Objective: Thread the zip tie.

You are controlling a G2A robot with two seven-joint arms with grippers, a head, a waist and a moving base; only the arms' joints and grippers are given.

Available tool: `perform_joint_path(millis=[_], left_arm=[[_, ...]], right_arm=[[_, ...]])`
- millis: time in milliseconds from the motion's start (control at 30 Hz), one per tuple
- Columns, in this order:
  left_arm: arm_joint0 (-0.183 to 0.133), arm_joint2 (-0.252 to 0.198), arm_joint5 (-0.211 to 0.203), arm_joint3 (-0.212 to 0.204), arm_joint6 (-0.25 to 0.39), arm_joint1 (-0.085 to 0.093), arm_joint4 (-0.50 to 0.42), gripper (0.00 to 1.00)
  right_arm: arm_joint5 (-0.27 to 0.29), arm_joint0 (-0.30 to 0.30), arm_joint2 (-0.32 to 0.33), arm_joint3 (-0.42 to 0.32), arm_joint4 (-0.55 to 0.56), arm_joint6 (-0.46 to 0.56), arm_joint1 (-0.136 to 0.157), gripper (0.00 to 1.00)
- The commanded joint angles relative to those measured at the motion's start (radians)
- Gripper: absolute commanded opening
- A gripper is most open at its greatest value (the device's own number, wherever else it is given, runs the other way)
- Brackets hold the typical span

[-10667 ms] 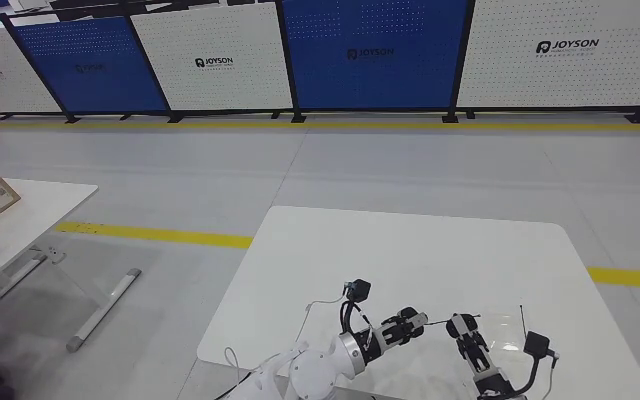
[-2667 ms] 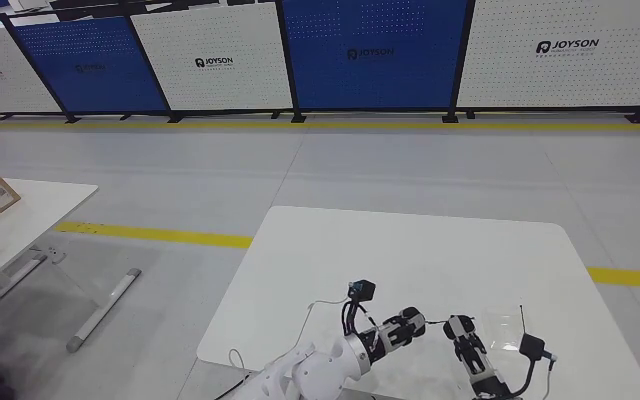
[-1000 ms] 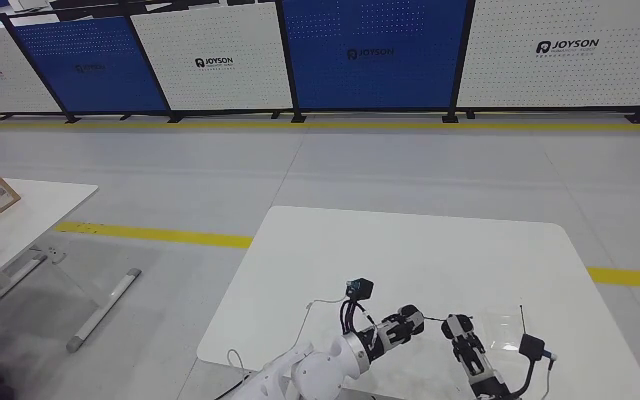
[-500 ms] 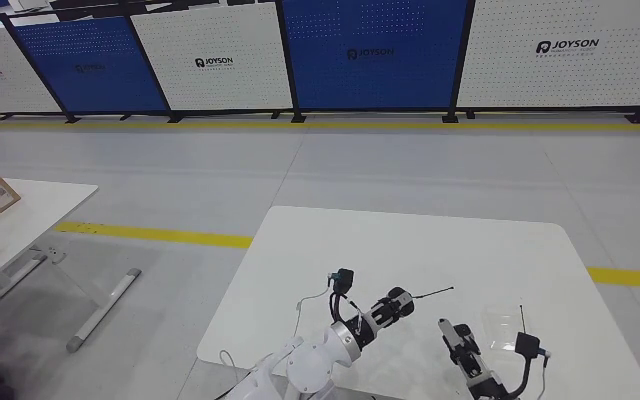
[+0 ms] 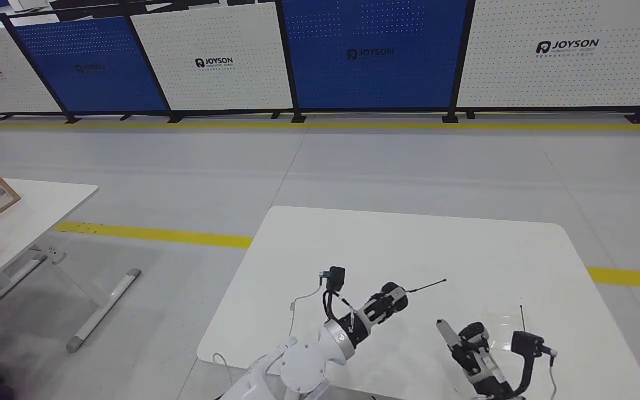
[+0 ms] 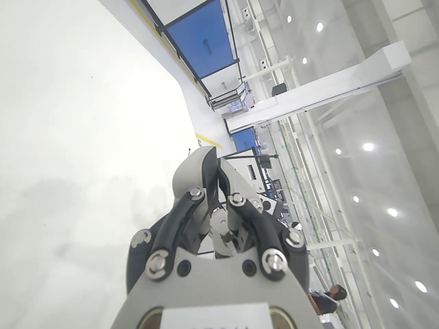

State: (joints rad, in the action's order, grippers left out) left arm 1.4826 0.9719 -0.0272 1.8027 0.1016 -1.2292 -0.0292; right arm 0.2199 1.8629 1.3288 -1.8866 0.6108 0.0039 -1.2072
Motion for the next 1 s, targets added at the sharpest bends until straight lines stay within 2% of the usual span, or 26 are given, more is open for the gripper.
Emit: perform_joint_path(millis=[0,67,300,333,433,533,567,633,833,967], left_arm=[[0.016,0.009,-0.012,0.021,0.016,0.003,-0.011,0.0],[0.02,0.012,-0.015,0.026,0.022,0.004,-0.016,0.0],[0.02,0.012,-0.015,0.026,0.022,0.004,-0.016,0.0],[0.02,0.012,-0.015,0.025,0.021,0.004,-0.016,0.0],[0.019,0.004,-0.019,0.02,0.041,0.003,-0.026,0.0],[0.017,-0.001,-0.016,0.022,0.044,0.003,-0.015,0.0],[0.015,-0.005,-0.013,0.023,0.045,0.003,-0.012,0.0],[0.012,-0.008,-0.006,0.022,0.044,0.002,-0.011,0.0],[0.012,-0.008,-0.006,0.022,0.044,0.002,-0.011,0.0],[0.009,-0.016,-0.005,0.018,0.042,0.0,-0.009,0.0]], right_arm=[[-0.032,0.001,-0.012,-0.005,0.086,0.019,0.001,1.0],[-0.048,-0.001,-0.02,-0.014,0.107,0.022,0.001,1.0],[-0.048,-0.001,-0.02,-0.014,0.107,0.022,0.001,1.0],[-0.056,-0.006,-0.018,-0.009,0.125,0.014,0.001,1.0],[-0.109,-0.016,-0.048,0.011,0.281,-0.023,0.0,1.0],[-0.123,-0.034,-0.074,0.021,0.345,-0.011,-0.002,1.0],[-0.113,-0.042,-0.083,0.024,0.362,0.008,-0.001,1.0],[-0.077,-0.053,-0.085,0.029,0.338,0.044,0.0,1.0],[-0.077,-0.053,-0.085,0.029,0.338,0.044,0.0,1.0],[-0.103,-0.054,-0.077,0.046,0.28,-0.02,-0.006,1.0]])
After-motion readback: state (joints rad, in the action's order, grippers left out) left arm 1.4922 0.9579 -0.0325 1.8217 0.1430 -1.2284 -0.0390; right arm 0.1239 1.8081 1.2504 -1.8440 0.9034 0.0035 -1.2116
